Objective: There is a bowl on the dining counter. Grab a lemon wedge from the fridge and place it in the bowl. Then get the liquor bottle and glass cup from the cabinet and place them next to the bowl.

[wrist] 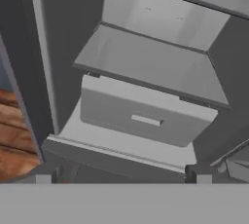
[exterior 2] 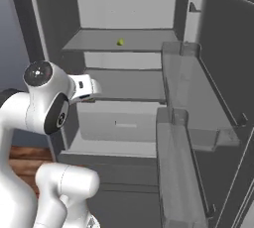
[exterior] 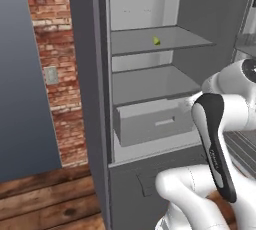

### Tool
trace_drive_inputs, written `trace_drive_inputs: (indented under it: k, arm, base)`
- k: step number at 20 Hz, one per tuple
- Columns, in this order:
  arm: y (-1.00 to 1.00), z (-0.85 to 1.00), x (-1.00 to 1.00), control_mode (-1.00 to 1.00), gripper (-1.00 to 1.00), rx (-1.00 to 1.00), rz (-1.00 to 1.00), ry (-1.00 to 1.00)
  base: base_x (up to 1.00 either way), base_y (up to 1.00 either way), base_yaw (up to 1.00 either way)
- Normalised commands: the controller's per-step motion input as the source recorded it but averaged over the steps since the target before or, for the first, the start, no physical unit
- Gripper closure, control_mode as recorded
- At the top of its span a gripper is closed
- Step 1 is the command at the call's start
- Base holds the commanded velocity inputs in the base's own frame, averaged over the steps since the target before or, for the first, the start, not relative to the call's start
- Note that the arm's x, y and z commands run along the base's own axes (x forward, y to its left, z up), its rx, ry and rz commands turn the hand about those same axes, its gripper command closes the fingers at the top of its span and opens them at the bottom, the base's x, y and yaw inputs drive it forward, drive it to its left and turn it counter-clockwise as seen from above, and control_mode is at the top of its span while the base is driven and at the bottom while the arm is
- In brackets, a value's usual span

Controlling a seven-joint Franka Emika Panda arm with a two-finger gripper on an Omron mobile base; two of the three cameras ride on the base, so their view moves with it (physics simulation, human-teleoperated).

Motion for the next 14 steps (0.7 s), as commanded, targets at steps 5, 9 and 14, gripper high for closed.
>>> trace_drive_inputs:
  k: [5,9,14]
  arm:
    - [0.0,0.0,0.0,1.0,-1.0,0.0,0.0,0.0]
    - [0.0,0.0,0.0,1.0,-1.0,0.0,0.0,0.0]
    - [0.0,0.0,0.0,1.0,-1.0,0.0,0.0,0.0]
  base:
    - [0.61,-0.03,0.05]
    - [0.7,-0.07,0.09]
    - [0.77,-0.16,0.15]
